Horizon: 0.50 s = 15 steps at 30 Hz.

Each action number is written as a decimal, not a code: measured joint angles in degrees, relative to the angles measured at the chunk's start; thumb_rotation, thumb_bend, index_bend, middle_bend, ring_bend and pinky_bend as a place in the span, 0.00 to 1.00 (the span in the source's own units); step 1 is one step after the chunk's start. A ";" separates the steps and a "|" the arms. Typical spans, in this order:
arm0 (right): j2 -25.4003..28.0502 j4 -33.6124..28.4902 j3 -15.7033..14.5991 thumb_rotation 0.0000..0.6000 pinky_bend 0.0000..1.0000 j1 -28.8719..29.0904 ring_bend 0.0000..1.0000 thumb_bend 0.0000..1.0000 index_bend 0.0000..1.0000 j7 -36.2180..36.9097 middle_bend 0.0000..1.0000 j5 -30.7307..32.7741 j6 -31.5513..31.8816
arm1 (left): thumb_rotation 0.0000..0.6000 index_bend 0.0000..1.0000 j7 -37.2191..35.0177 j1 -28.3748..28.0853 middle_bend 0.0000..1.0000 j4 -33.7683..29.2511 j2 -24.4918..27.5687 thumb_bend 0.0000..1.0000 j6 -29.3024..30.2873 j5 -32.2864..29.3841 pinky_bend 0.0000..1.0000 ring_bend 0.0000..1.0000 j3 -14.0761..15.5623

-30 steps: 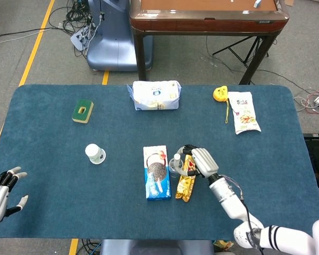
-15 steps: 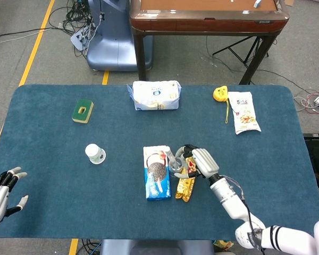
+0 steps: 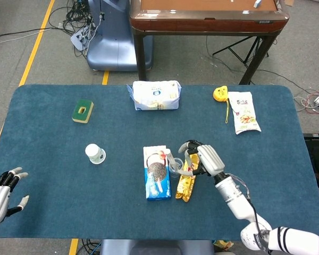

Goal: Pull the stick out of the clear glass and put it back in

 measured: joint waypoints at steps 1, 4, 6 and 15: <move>0.33 -0.25 0.05 1.00 0.30 -0.10 0.25 0.16 0.80 -0.31 0.40 -0.07 0.26 | 1.00 0.25 0.02 0.00 0.17 0.01 -0.01 0.33 0.01 -0.01 0.36 0.15 -0.01; 1.40 -0.99 0.19 1.00 0.30 -0.48 0.25 0.16 0.80 -1.90 0.40 -0.22 1.16 | 1.00 0.25 -0.03 0.01 0.17 0.00 -0.01 0.33 0.04 -0.09 0.36 0.15 -0.06; 2.34 -1.65 0.24 1.00 0.30 -0.85 0.25 0.16 0.80 -3.51 0.40 -0.34 1.94 | 1.00 0.25 -0.10 0.02 0.17 0.00 0.00 0.33 0.06 -0.16 0.36 0.15 -0.10; 8.13 -5.60 -0.48 1.00 0.30 -4.02 0.25 0.16 0.80 -14.60 0.40 -0.57 6.72 | 1.00 0.25 0.51 -0.01 0.17 -0.05 -0.16 0.33 0.16 -0.07 0.36 0.15 -0.11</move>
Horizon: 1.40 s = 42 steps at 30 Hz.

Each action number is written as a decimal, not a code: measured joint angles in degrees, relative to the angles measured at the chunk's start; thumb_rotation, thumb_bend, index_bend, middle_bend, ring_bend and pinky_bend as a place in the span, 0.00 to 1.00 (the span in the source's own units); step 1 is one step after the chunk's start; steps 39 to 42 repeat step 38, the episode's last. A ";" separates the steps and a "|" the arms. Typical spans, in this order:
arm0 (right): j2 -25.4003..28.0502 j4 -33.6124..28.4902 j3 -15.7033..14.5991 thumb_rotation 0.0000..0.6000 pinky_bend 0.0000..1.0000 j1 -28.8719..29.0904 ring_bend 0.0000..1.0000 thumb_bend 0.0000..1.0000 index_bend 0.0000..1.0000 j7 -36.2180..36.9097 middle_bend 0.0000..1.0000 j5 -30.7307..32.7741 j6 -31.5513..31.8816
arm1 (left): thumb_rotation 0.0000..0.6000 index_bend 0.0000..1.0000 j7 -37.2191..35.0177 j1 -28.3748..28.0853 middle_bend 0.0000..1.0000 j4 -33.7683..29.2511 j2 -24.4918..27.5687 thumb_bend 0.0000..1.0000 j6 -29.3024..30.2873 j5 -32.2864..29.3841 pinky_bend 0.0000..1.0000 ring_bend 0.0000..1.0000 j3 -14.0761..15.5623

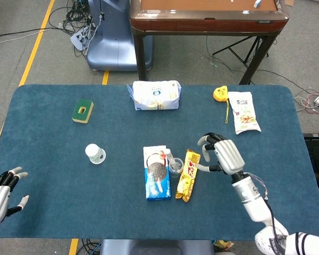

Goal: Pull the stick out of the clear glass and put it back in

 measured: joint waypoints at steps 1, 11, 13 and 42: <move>0.71 -0.45 -0.18 1.00 0.30 -0.52 0.25 0.16 0.80 -1.33 0.40 0.04 0.62 | 1.00 0.25 0.07 0.00 0.17 -0.01 -0.05 0.33 0.05 0.01 0.36 0.15 -0.01; 7.02 -3.27 -2.89 1.00 0.30 -7.95 0.25 0.16 0.80 -12.59 0.40 -0.16 9.81 | 1.00 0.25 0.18 0.03 0.17 0.48 -0.56 0.33 0.66 0.52 0.36 0.15 -0.14; 7.86 -3.26 -3.42 1.00 0.30 -9.73 0.25 0.16 0.80 -13.56 0.40 -0.43 12.01 | 1.00 0.25 0.38 -0.02 0.17 0.56 -0.68 0.33 0.63 0.52 0.36 0.15 -0.16; 11.40 2.59 -6.19 1.00 0.30 -22.12 0.25 0.16 0.80 -15.57 0.40 2.47 19.63 | 1.00 0.25 1.25 -0.58 0.17 1.75 -2.03 0.33 -0.06 0.37 0.36 0.15 -0.31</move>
